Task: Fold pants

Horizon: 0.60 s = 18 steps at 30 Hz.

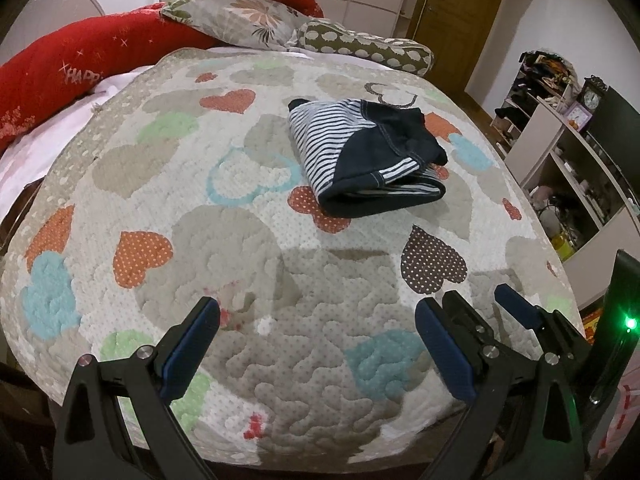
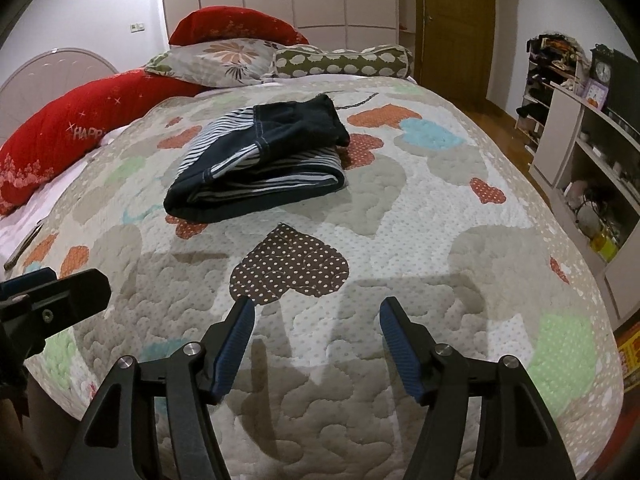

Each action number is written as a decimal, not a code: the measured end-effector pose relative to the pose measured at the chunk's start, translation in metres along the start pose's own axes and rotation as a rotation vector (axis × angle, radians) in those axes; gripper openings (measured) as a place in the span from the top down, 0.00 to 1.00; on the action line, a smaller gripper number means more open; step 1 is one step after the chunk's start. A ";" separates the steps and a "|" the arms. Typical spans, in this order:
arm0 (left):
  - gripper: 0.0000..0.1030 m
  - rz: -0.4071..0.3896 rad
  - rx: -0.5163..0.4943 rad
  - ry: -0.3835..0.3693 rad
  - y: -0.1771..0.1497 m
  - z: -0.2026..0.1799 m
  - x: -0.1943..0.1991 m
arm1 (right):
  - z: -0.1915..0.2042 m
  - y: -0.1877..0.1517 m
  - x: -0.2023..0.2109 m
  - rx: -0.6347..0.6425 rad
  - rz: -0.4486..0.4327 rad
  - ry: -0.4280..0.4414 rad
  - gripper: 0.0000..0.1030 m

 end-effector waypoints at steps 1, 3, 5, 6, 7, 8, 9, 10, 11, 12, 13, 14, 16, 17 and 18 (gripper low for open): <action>0.05 0.003 0.001 0.000 0.000 0.000 -0.001 | 0.001 0.000 0.000 0.003 -0.001 -0.001 0.32; 0.05 0.008 0.004 -0.003 0.000 0.000 -0.002 | 0.003 0.000 0.001 0.014 -0.003 -0.003 0.32; 0.05 0.011 0.005 -0.006 -0.001 0.000 -0.002 | 0.005 0.000 0.000 0.021 -0.005 -0.002 0.32; 0.05 0.012 0.006 -0.008 -0.001 0.000 -0.003 | 0.006 0.000 0.000 0.023 -0.005 0.000 0.32; 0.05 0.013 0.007 -0.009 -0.002 0.000 -0.003 | 0.007 0.000 0.000 0.024 -0.005 0.000 0.32; 0.05 0.016 0.008 -0.011 -0.002 0.000 -0.003 | 0.008 -0.001 0.000 0.025 -0.005 0.000 0.32; 0.05 0.019 0.009 -0.013 -0.002 0.000 -0.004 | 0.008 -0.001 -0.001 0.027 -0.004 0.000 0.32; 0.05 0.024 0.012 -0.016 -0.003 0.000 -0.005 | 0.009 -0.001 -0.001 0.029 -0.004 0.000 0.32; 0.05 0.027 0.014 -0.018 -0.003 0.001 -0.005 | 0.009 -0.002 -0.001 0.030 -0.004 0.001 0.31; 0.05 0.030 0.015 -0.019 -0.003 0.001 -0.006 | 0.010 -0.002 -0.001 0.032 -0.005 0.002 0.31; 0.05 0.033 0.016 -0.021 -0.003 0.001 -0.006 | 0.010 -0.002 -0.002 0.034 -0.005 0.002 0.31; 0.05 0.034 0.016 -0.021 -0.004 0.001 -0.007 | 0.011 -0.002 -0.002 0.038 -0.005 0.002 0.31; 0.05 0.034 0.017 -0.022 -0.004 0.001 -0.007 | 0.013 -0.002 -0.002 0.046 -0.007 0.001 0.31; 0.05 0.035 0.016 -0.022 -0.004 0.001 -0.007 | 0.014 -0.002 -0.003 0.050 -0.007 0.001 0.31; 0.05 0.034 0.018 -0.021 -0.004 0.001 -0.007 | 0.014 -0.002 -0.003 0.053 -0.006 0.001 0.31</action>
Point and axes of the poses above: each gripper's, at about its wrist camera, not at the fingertips, and x roughly against the way its jaws point, z to its left, y to its top, the point moved 4 cm from there along -x, roughly the way its jaws point, and after that the axes turned 11 degrees about x, right-handed, at the moved point
